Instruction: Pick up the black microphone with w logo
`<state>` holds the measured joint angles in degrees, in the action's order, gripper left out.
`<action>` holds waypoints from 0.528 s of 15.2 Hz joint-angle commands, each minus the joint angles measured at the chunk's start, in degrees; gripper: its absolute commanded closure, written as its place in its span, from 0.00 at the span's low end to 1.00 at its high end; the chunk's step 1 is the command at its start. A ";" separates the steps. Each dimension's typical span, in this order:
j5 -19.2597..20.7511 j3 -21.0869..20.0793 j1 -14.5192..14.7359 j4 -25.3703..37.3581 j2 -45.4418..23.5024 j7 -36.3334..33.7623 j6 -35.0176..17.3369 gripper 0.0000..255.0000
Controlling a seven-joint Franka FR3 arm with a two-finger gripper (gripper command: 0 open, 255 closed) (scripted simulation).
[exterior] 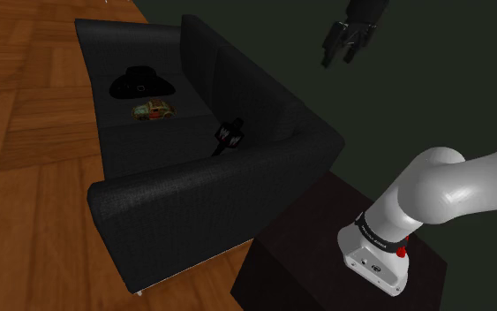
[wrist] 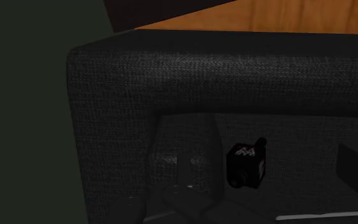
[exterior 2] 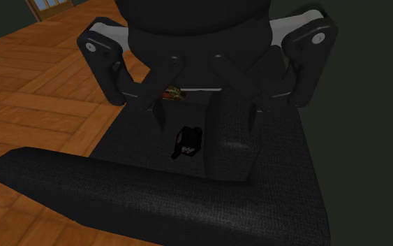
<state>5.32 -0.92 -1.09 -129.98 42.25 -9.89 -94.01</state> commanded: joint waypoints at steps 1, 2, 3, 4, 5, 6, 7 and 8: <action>0.00 0.00 0.00 0.00 0.00 0.00 0.00 0.00; 0.35 1.02 0.36 -1.16 -0.62 2.07 -2.12 0.00; 0.67 2.05 0.73 -2.21 -1.36 4.12 -4.24 0.00; 0.98 3.08 1.12 -3.16 -2.21 6.17 -6.36 0.00; 1.23 4.09 1.48 -4.00 -3.17 8.24 -8.48 0.00; 1.44 5.09 1.85 -4.74 -4.24 10.32 -10.59 0.00; 1.63 6.11 2.25 -5.37 -5.42 12.39 -12.70 0.00; 1.74 7.10 2.65 -5.89 -6.71 14.48 -14.79 0.00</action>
<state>6.79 4.97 1.24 -134.96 36.20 2.06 -106.75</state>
